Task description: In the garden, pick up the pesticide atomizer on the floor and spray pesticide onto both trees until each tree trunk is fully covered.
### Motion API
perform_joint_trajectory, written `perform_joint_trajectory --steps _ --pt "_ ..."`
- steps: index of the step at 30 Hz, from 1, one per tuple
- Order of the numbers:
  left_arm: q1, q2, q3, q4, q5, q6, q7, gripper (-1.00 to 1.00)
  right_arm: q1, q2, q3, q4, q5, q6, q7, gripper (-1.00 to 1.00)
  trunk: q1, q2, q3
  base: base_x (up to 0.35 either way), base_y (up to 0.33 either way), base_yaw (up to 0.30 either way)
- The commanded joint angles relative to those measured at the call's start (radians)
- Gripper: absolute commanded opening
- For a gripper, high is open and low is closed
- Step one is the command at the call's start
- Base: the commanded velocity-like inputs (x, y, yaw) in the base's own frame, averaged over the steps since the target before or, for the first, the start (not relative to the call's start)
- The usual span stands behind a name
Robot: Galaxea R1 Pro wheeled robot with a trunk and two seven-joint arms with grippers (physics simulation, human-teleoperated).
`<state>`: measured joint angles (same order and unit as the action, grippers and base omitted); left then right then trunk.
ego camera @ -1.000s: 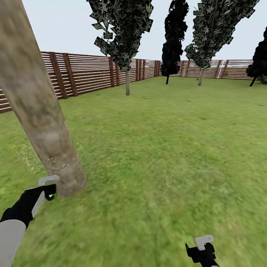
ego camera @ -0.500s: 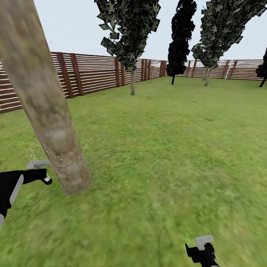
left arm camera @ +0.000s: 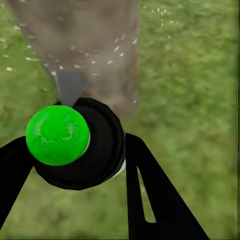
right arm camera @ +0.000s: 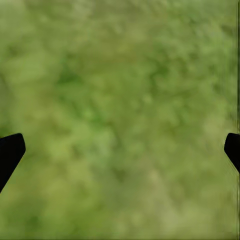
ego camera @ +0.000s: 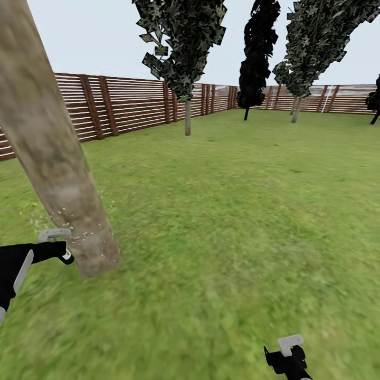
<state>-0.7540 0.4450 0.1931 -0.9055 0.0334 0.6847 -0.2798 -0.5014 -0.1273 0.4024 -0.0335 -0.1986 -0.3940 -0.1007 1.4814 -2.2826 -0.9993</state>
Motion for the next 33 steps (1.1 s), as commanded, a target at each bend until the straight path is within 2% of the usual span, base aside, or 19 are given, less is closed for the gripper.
perform_joint_trajectory --steps 1,23,29,31,33 --pt "-0.001 0.000 0.002 -0.001 0.003 0.007 -0.002 -1.00 0.000 0.000 0.009 0.000 -0.008 -0.002 -0.002 1.00 0.000 0.000 -0.001 0.000 -0.273 0.000" --pt "-0.003 0.002 0.003 -0.001 0.000 0.007 0.005 -1.00 0.000 0.003 0.009 -0.002 -0.008 0.000 -0.002 1.00 0.000 0.000 -0.001 0.000 -0.273 0.000" --pt "-0.004 0.006 0.013 -0.001 0.000 0.007 0.009 -1.00 0.000 0.004 0.010 -0.002 -0.010 0.000 -0.002 1.00 0.000 0.000 -0.001 0.000 -0.273 0.207" --pt "-0.003 0.005 0.012 -0.001 -0.011 0.007 0.020 -1.00 0.000 0.004 0.009 -0.002 -0.010 0.000 -0.002 1.00 0.000 0.000 -0.001 0.017 -0.273 0.275" --pt "-0.002 0.003 0.014 0.000 -0.040 0.008 0.032 -1.00 0.000 0.004 0.009 -0.002 -0.010 0.000 -0.002 1.00 0.000 0.000 -0.001 0.148 -0.243 0.276"
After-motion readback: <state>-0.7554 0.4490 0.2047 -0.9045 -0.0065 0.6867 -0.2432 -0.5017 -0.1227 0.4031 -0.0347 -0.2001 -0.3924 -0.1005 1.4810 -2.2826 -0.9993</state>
